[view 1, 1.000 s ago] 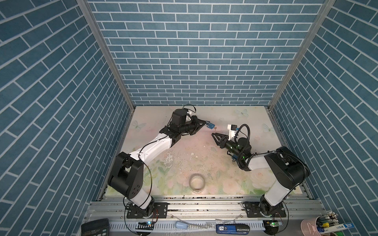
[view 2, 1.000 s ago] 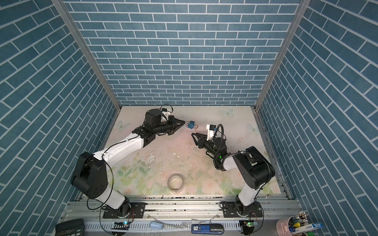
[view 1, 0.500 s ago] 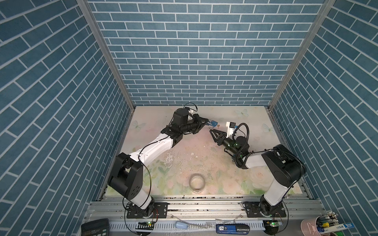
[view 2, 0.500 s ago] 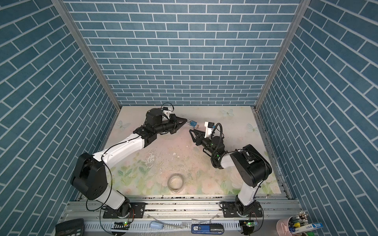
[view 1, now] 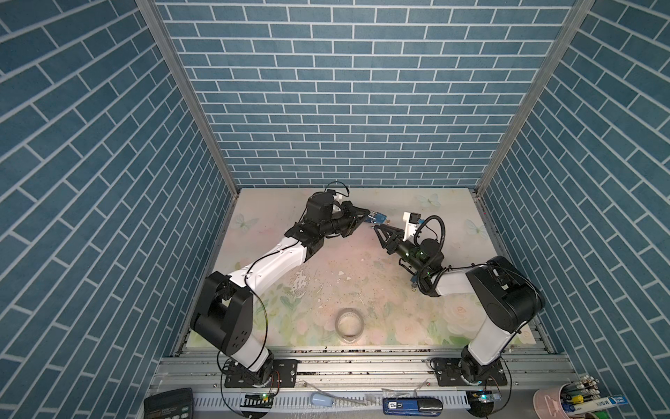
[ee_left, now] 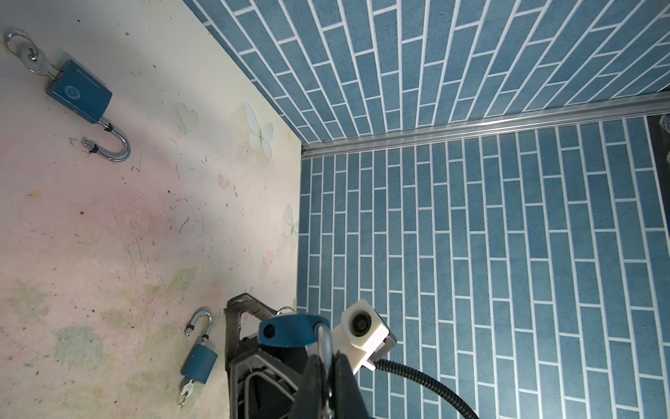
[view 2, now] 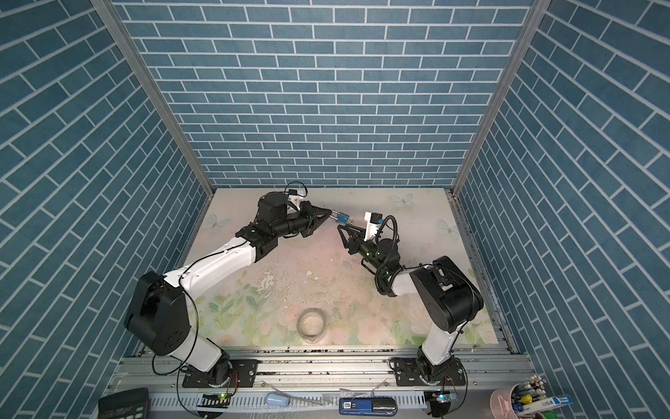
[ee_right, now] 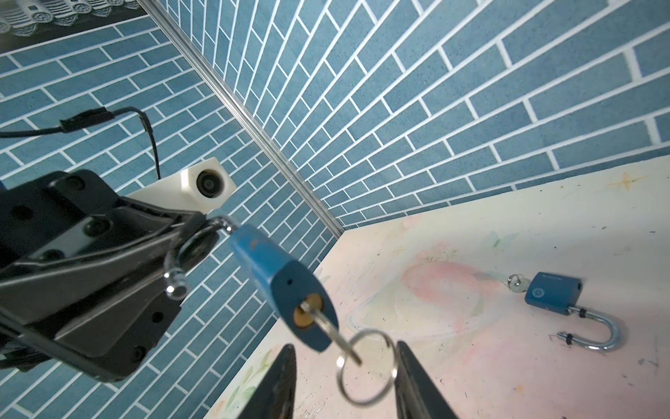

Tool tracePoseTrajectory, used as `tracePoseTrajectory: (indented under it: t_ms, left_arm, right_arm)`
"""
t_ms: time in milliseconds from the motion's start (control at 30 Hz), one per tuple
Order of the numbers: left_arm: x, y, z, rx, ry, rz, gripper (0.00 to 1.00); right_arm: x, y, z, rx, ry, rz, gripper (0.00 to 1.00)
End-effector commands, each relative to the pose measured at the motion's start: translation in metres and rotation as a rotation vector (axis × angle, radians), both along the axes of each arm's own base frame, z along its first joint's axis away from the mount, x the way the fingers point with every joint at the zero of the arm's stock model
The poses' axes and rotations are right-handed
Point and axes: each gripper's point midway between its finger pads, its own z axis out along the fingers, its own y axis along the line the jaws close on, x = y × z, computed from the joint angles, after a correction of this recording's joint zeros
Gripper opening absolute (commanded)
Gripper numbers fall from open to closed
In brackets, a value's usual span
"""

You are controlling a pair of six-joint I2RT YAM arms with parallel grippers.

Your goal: Lock with the key

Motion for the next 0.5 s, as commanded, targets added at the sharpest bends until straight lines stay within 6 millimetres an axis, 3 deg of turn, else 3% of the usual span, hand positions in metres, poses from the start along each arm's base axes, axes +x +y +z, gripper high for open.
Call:
tracePoseTrajectory:
  t_ms: [0,467]
  left_arm:
    - [0.001,-0.006,0.023,-0.053,-0.061,-0.013,0.00]
    - [0.003,-0.007,0.011,-0.055,-0.033,-0.012,0.00]
  right_arm:
    - [-0.003,-0.002,0.029,0.027,-0.097,0.010,0.43]
    - [-0.012,-0.002,0.055,0.055,-0.158,0.038,0.39]
